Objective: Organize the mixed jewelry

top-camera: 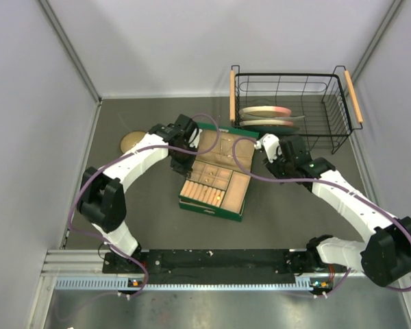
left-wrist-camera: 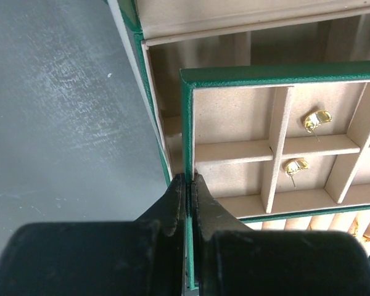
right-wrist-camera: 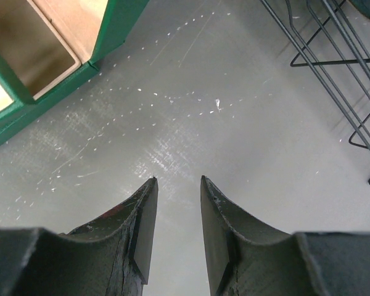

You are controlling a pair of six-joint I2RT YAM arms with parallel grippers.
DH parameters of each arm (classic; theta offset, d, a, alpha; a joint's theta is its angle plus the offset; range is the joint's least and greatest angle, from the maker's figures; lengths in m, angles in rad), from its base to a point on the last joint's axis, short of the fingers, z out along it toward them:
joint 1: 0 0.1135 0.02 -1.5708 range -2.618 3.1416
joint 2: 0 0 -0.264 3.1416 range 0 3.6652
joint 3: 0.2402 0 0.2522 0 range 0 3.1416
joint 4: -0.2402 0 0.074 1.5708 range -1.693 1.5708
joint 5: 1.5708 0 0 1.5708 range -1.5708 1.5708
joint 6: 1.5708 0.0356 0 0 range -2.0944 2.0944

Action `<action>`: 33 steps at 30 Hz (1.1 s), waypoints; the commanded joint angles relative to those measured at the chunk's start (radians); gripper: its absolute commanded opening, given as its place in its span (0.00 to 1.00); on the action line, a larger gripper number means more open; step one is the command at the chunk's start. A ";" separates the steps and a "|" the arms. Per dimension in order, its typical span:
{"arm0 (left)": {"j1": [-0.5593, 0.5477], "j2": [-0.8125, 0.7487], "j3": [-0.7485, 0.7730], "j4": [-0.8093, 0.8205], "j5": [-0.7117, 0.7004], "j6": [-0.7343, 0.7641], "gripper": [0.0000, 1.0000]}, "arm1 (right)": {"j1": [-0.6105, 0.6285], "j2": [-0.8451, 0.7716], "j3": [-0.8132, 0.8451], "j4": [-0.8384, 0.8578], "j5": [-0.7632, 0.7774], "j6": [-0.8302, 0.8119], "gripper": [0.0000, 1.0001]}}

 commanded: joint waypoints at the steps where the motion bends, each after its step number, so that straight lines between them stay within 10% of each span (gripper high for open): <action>1: 0.001 -0.059 -0.034 0.066 -0.044 -0.053 0.00 | -0.008 -0.015 -0.015 0.042 -0.015 -0.002 0.35; 33: -0.045 -0.048 -0.076 0.123 -0.130 -0.124 0.00 | -0.008 -0.044 -0.029 0.042 -0.081 0.003 0.35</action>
